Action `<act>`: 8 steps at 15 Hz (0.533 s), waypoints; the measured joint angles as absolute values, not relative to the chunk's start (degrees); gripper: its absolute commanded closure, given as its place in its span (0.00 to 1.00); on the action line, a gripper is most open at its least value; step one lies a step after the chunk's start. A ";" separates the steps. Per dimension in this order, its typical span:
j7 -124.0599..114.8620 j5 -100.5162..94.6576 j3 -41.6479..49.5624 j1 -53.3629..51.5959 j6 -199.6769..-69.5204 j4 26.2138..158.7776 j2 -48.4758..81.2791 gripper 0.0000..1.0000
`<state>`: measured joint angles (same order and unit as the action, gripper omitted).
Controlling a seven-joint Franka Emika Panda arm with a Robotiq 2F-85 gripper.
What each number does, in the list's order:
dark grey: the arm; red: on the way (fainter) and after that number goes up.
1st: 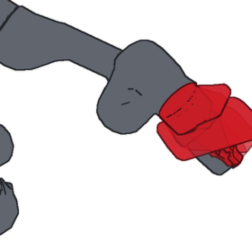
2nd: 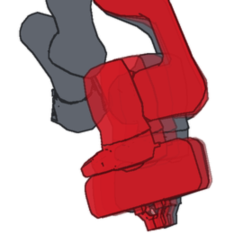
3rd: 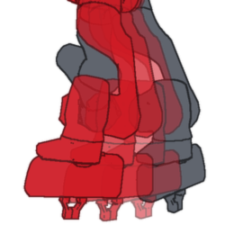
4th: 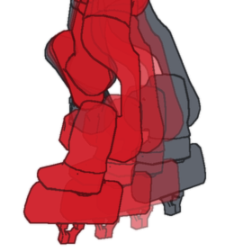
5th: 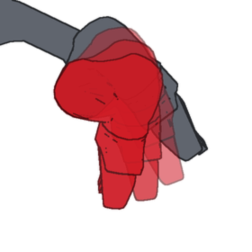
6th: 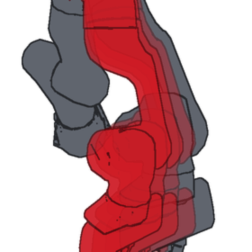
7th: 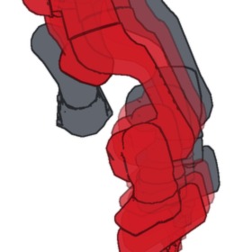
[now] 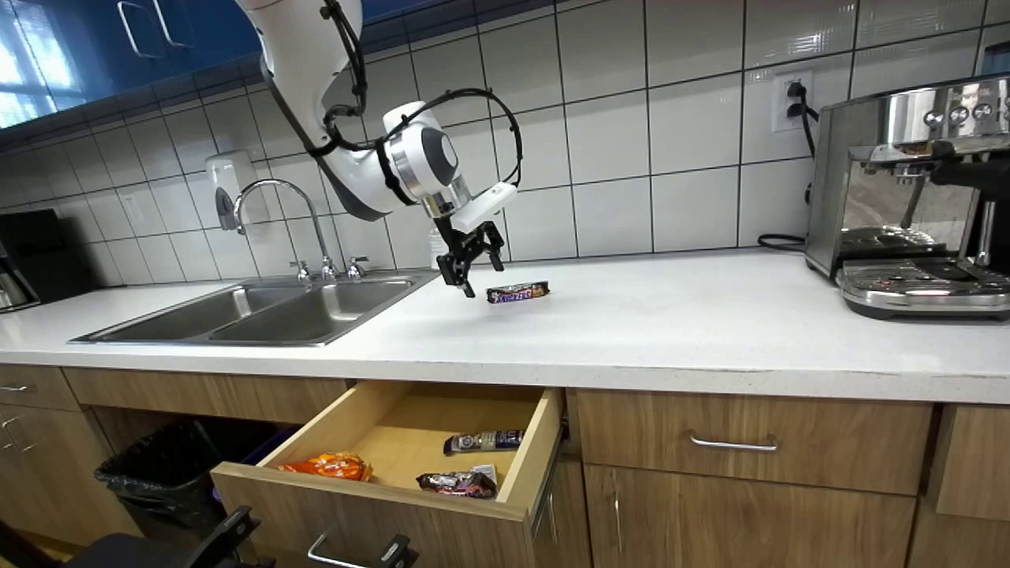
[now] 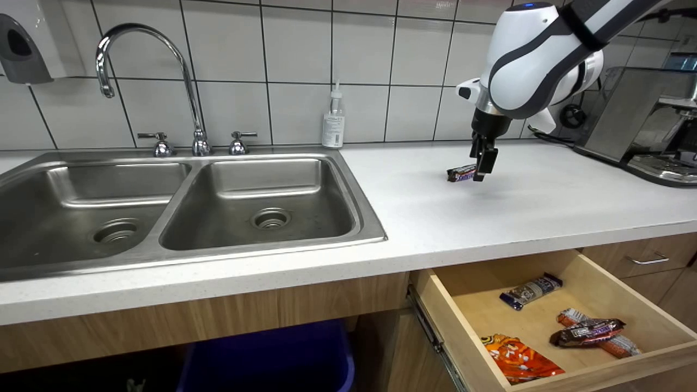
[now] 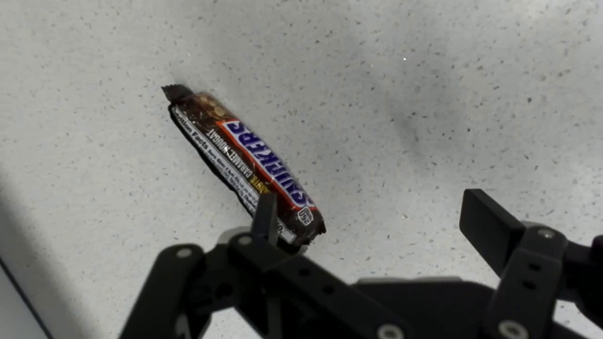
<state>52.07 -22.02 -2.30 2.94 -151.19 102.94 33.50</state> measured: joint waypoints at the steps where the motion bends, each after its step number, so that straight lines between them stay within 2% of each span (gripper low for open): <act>1: 53.45 -21.46 -2.53 3.28 -150.77 102.14 33.94 0.00; 8: 64.16 -17.72 -3.58 6.11 -147.78 96.20 37.24 0.00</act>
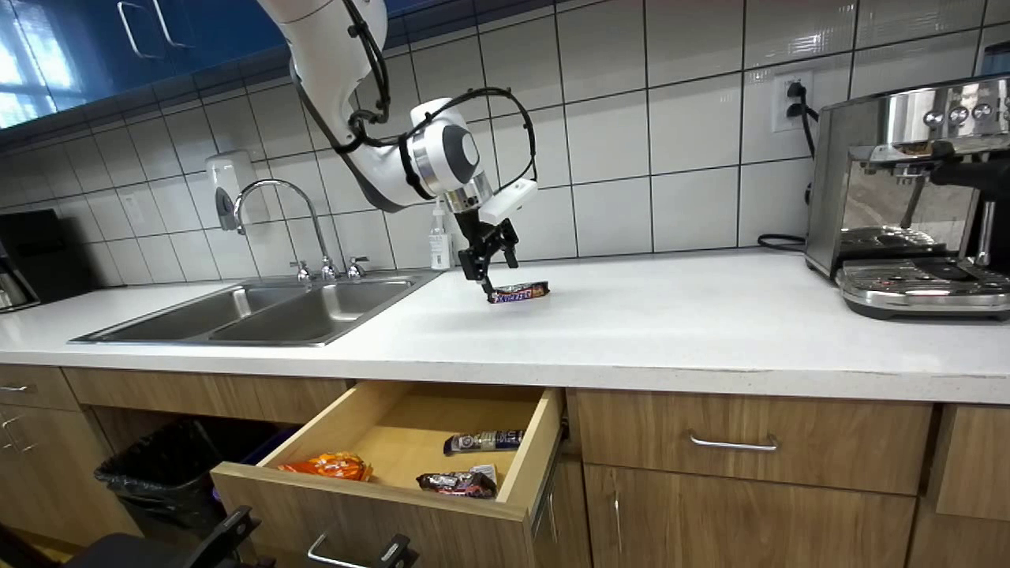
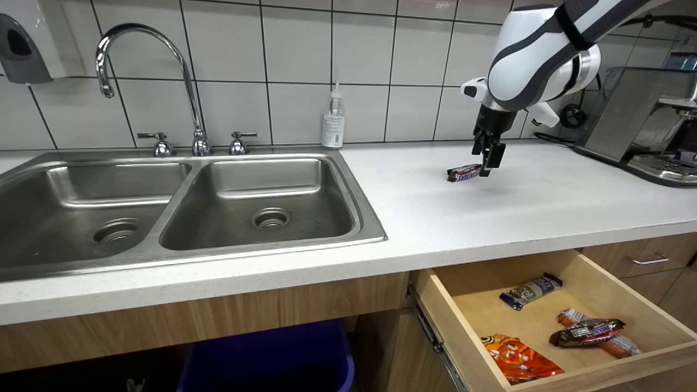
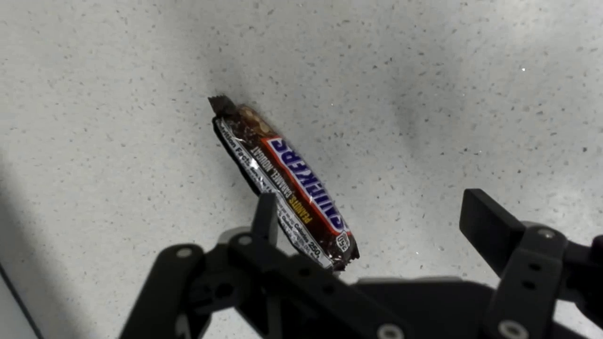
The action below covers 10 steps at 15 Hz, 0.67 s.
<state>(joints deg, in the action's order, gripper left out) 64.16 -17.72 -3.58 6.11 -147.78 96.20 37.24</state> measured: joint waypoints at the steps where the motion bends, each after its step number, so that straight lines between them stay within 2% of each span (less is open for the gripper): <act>1: 65.49 -17.23 -3.68 6.46 -147.30 95.30 37.76 0.00; 10: 73.64 -14.21 -3.95 7.36 -141.65 84.98 44.34 0.00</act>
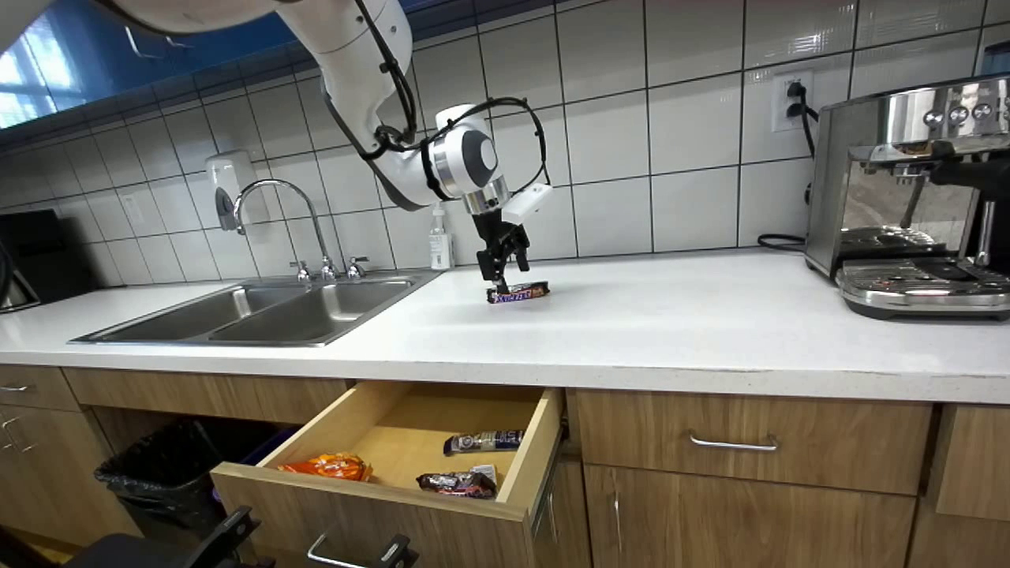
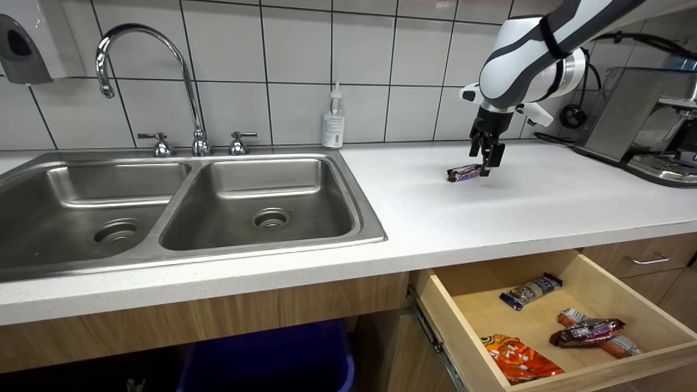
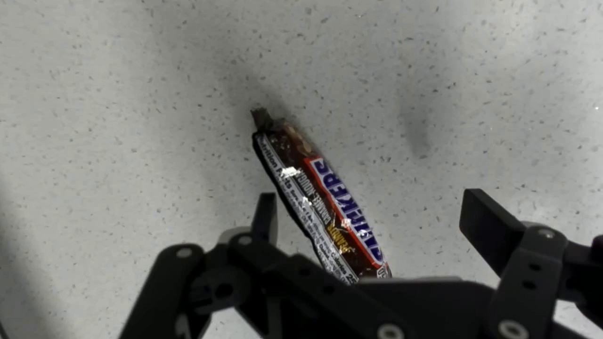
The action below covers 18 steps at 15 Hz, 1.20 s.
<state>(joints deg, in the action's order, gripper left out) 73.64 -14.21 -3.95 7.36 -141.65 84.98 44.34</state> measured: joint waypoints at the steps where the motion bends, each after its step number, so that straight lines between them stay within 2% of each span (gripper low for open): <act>1: 74.09 -14.09 -4.03 7.36 -140.87 83.52 45.25 0.00; 18: 77.49 -12.54 -4.57 5.67 -128.75 62.26 58.10 0.00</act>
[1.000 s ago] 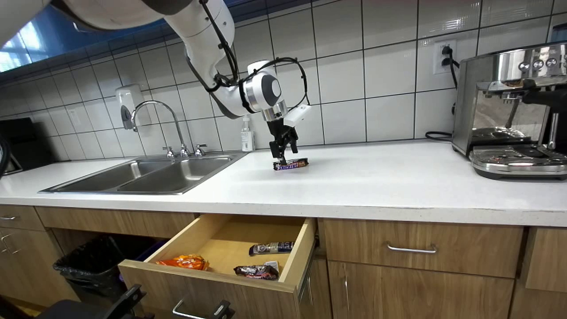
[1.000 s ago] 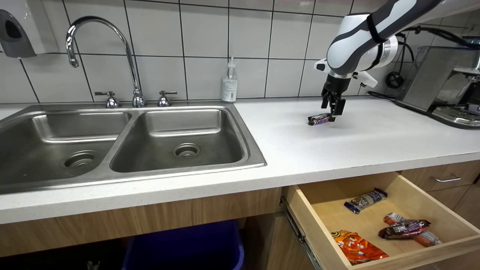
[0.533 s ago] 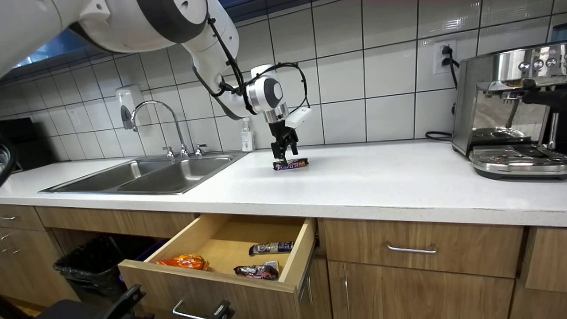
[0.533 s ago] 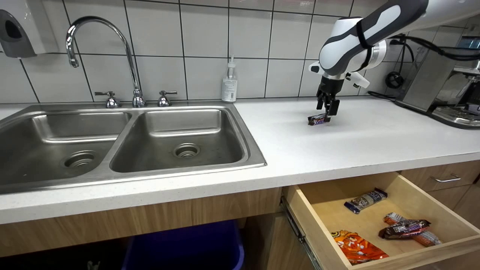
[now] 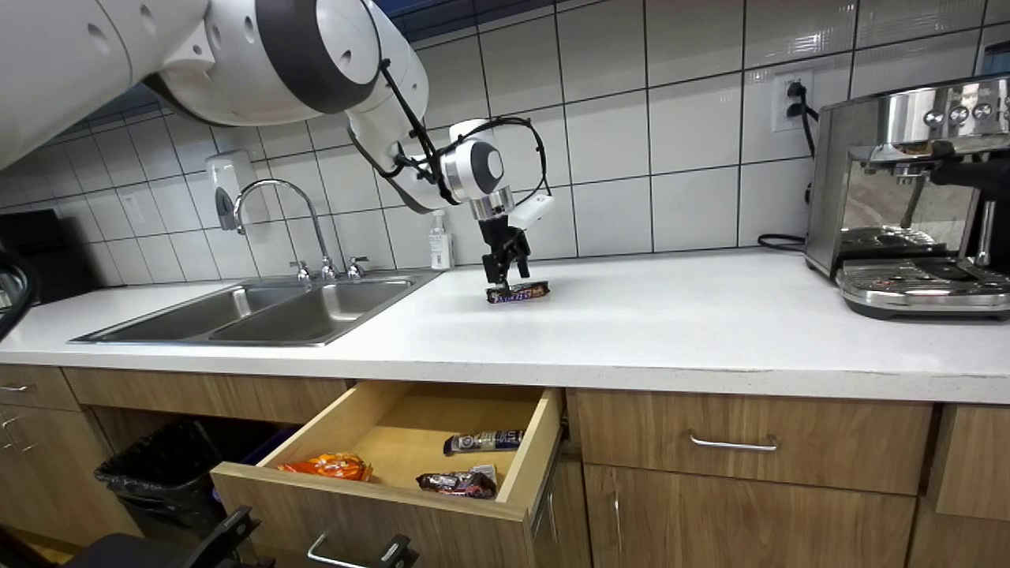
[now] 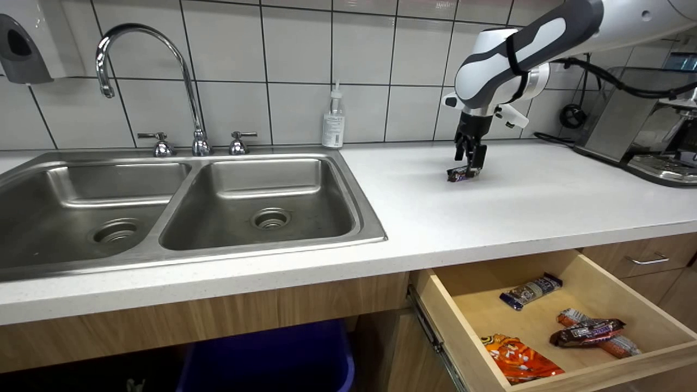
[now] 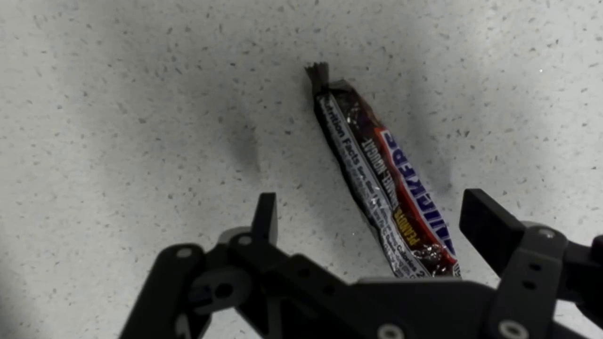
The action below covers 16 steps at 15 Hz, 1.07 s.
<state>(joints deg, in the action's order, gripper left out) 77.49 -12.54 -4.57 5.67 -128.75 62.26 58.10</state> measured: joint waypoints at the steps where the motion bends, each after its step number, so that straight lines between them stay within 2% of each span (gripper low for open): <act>1: 77.50 -12.53 -4.57 5.64 -128.14 61.40 58.59 0.00; 11: 77.53 -12.43 -4.57 5.55 -124.51 55.43 62.38 0.00; 13: 77.54 -12.43 -4.57 5.51 -124.05 54.56 62.89 0.28; 16: 77.56 -12.39 -4.57 5.43 -123.15 53.41 63.52 0.51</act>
<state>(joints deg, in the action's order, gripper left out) 77.56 -12.39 -4.57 5.43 -123.15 53.41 63.52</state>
